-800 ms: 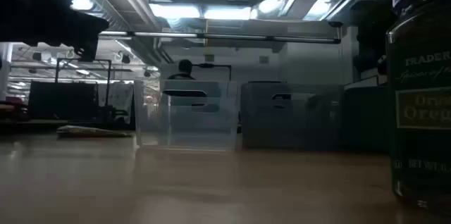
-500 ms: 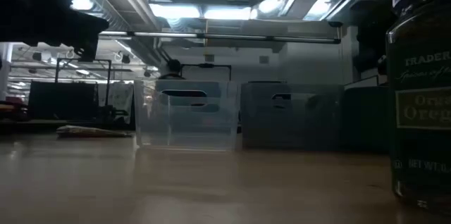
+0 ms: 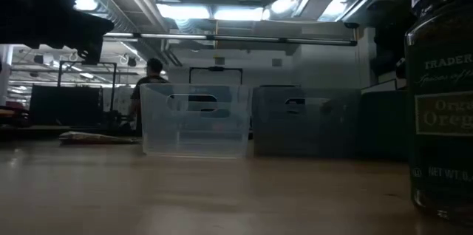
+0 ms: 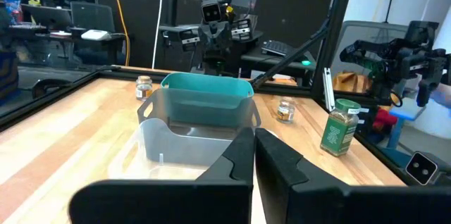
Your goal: Sort spices by type
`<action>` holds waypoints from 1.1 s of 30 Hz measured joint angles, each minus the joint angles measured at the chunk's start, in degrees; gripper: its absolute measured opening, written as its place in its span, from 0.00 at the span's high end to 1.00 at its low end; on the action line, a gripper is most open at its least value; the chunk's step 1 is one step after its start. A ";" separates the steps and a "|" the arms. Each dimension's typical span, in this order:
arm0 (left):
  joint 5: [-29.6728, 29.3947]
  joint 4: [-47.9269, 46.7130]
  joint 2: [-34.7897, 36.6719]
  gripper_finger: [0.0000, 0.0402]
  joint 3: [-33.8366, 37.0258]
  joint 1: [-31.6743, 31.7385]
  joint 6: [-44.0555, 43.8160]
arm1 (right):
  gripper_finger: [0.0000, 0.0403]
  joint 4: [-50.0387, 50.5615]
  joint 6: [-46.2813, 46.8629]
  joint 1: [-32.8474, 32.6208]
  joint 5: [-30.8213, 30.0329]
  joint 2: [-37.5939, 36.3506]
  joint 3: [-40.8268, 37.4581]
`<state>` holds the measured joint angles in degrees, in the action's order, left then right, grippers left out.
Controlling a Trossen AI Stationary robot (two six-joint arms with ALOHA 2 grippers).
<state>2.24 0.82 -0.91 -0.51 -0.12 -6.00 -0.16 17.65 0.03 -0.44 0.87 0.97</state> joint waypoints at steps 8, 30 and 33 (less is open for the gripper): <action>-0.01 0.00 0.01 1.00 0.00 -0.02 0.00 | 0.89 -0.49 -0.04 -0.02 -0.72 0.01 -0.03; -0.03 -0.02 0.00 1.00 0.00 -0.01 0.00 | 0.89 -4.81 -0.14 -0.02 -8.00 0.01 -0.12; -0.04 -0.02 0.00 1.00 0.00 -0.02 0.00 | 0.88 -5.87 -0.09 -0.02 -9.79 0.01 -0.11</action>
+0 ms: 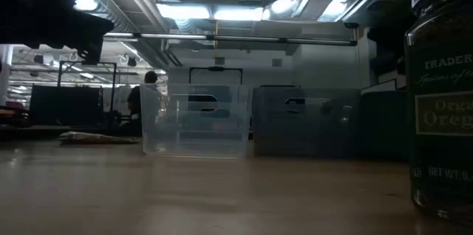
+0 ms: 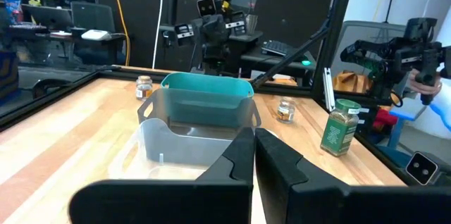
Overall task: Sort spices by type
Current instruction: Put the top brown seasoning bottle into the green bin
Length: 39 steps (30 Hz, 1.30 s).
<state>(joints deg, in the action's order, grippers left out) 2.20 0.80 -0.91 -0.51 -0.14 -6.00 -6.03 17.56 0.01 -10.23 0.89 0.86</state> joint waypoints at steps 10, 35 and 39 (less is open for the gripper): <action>-0.02 0.10 0.02 1.00 0.02 0.02 0.00 | 0.55 0.37 0.03 0.02 -16.56 1.52 4.63; -0.04 0.24 0.00 1.00 0.03 0.02 3.04 | 0.45 49.24 14.17 13.40 -20.83 37.53 44.13; -0.04 0.23 0.01 1.00 0.02 0.02 3.04 | 0.45 51.49 13.63 23.06 -9.35 43.99 47.34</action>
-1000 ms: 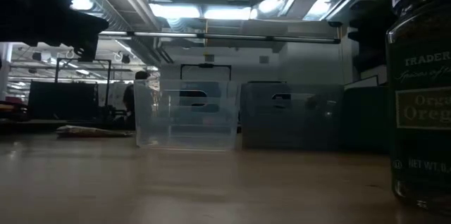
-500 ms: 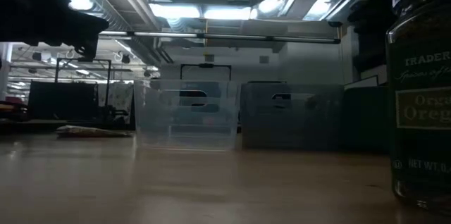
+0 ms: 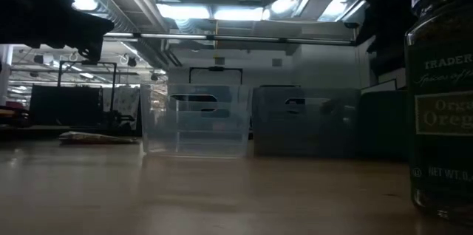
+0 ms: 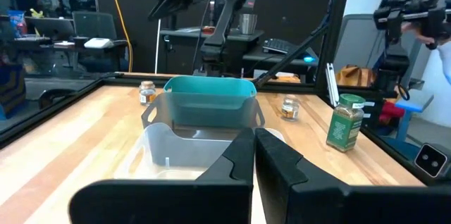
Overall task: Sort spices by type
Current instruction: Put the top brown seasoning bottle into the green bin
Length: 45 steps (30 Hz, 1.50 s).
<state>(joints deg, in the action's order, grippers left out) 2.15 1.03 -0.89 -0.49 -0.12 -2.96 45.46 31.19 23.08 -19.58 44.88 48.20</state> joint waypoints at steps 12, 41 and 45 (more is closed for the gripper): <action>-0.02 -0.10 -0.01 1.00 0.00 0.00 0.00 | 0.45 3.69 -4.49 18.71 14.45 18.89 2.61; -0.04 -0.21 -0.01 1.00 0.00 0.00 0.00 | 0.57 4.06 -6.20 19.71 17.65 39.61 2.72; -0.04 -0.21 -0.01 1.00 0.00 0.00 0.00 | 0.58 4.02 -6.22 19.71 17.67 39.61 2.74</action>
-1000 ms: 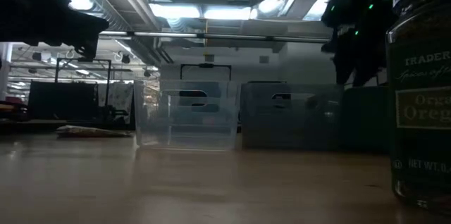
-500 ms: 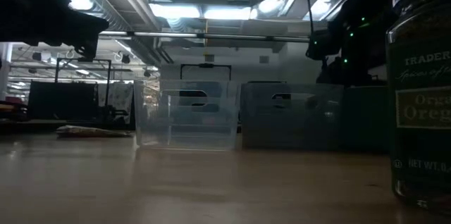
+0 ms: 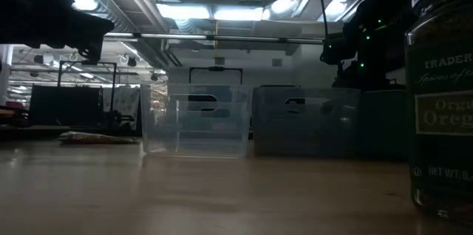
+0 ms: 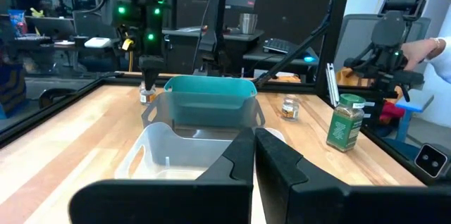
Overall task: Sort spices by type
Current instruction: Put the top brown seasoning bottle into the green bin
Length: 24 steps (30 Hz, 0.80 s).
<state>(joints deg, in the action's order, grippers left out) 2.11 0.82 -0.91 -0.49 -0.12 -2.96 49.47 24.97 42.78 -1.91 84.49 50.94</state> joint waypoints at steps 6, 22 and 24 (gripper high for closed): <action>0.00 0.00 0.02 1.00 0.00 -0.02 -0.01 | 0.57 -0.37 -1.92 0.00 0.01 0.09 0.41; 0.00 -0.01 0.01 1.00 0.00 -0.01 0.00 | 0.57 9.31 -7.12 -0.02 15.72 0.11 20.58; 0.00 -0.02 0.00 1.00 0.00 -0.01 0.00 | 0.57 12.62 -7.66 -0.07 19.19 0.09 23.50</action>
<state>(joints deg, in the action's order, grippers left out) 2.11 0.80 -0.91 -0.50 -0.14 -2.96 62.09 17.32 42.72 17.28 84.58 74.44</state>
